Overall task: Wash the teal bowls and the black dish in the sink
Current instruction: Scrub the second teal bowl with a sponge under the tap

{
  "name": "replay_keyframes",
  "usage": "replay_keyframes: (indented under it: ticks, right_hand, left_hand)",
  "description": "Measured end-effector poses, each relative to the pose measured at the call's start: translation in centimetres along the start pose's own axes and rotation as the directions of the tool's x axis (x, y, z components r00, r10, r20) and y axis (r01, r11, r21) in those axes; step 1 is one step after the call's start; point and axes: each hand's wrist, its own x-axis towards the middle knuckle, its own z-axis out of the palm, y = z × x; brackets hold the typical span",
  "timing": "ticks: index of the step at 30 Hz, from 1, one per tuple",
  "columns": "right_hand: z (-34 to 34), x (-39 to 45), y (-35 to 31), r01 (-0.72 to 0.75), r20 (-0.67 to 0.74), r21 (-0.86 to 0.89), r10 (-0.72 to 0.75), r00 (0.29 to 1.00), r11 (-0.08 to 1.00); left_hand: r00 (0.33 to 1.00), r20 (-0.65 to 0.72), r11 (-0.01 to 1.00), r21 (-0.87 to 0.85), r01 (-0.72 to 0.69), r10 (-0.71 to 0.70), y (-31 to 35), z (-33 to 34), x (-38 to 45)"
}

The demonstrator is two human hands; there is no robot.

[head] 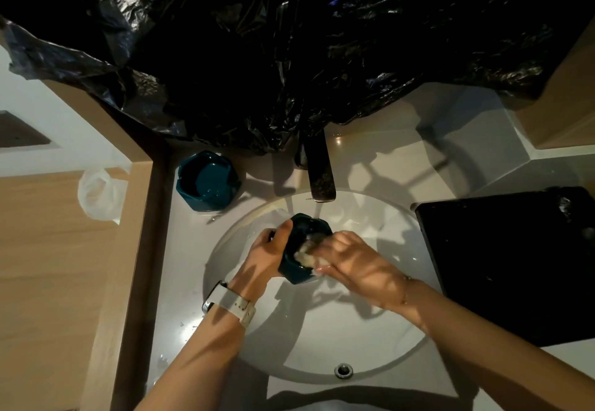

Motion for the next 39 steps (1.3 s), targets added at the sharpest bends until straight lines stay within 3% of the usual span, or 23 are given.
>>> replay_keyframes:
  ticks: [2,3,4,5,6,9,11,13,15,19,21,25,30,32,35,36,39]
  right_hand:
    - [-1.0,-1.0,-0.1,-0.202,0.000,0.263,0.210,0.978,0.943]
    - [-1.7,-1.5,-0.4,-0.332,0.038,0.473,0.357,0.933,0.816]
    - [-2.3,-1.7,-0.7,-0.408,0.097,0.676,0.474,0.875,0.614]
    - [-2.7,-1.7,-1.1,-0.405,0.124,0.816,0.559,0.820,0.413]
    - [-3.1,-1.6,-1.4,-0.365,0.085,0.867,0.622,0.778,0.338]
    - [-3.8,-0.8,-2.7,-0.261,-0.059,0.909,0.722,0.689,0.324]
    - [-3.6,-0.3,-3.1,-0.259,-0.074,0.906,0.725,0.685,0.336]
    - [-2.2,0.1,-3.0,-0.387,0.001,0.840,0.714,0.701,0.379]
    - [-0.7,0.8,-2.6,-0.489,0.128,0.802,0.700,0.702,0.343]
    - [0.8,1.7,-0.1,-0.618,0.157,0.490,0.634,0.757,0.615]
    - [0.5,2.5,1.1,-0.642,0.207,0.380,0.615,0.761,0.666]
    - [0.7,3.4,1.3,-0.699,0.236,0.278,0.658,0.715,0.659]
    - [1.9,1.9,-0.8,-0.820,0.261,0.290,0.784,0.563,0.493]
    - [2.0,2.9,0.0,-0.822,0.209,0.212,0.797,0.566,0.528]
    - [1.8,4.5,1.2,-0.724,0.075,0.206,0.727,0.682,0.658]
    - [1.8,4.6,1.3,-0.709,0.048,0.228,0.720,0.692,0.667]
    - [1.5,3.7,0.3,-0.764,0.079,0.300,0.783,0.617,0.572]
  left_hand:
    - [1.000,-0.005,0.999,-0.048,0.013,-0.013,-0.1,-0.2,-0.3]
    - [1.000,-0.005,0.997,-0.071,0.029,-0.030,-0.3,-0.3,-0.3]
    - [0.999,-0.006,0.994,-0.096,0.048,-0.049,-0.4,-0.5,-0.4]
    - [0.998,-0.004,0.992,-0.107,0.066,-0.066,-0.4,-0.5,-0.5]
    - [0.997,-0.004,0.992,-0.108,0.070,-0.071,-0.6,-0.6,-0.5]
    - [0.999,-0.004,0.995,-0.089,0.033,-0.034,-0.8,-0.5,-1.0]
    - [1.000,-0.009,0.997,-0.074,0.005,-0.005,-0.9,-0.4,-1.2]
    - [1.000,-0.002,0.998,-0.066,-0.010,0.010,-0.9,-0.3,-1.2]
    - [0.999,0.009,0.998,-0.041,-0.042,0.043,-0.8,-0.1,-1.4]
    - [0.991,0.002,0.988,0.081,-0.132,0.132,-1.0,0.2,-1.4]
    - [0.992,0.000,0.986,0.109,-0.123,0.124,-1.2,0.4,-1.3]
    - [0.987,-0.070,0.980,0.148,-0.130,0.142,-1.0,0.5,-0.7]
    - [0.973,-0.112,0.938,0.307,-0.161,0.203,0.0,0.4,0.4]
    - [0.973,-0.053,0.904,0.383,-0.189,0.226,0.1,1.0,0.3]
    - [0.976,-0.008,0.901,0.385,-0.199,0.219,0.0,1.5,0.2]
    - [0.978,-0.017,0.911,0.368,-0.185,0.206,0.0,1.6,0.4]
    - [0.980,-0.063,0.921,0.358,-0.157,0.191,0.4,1.4,1.1]
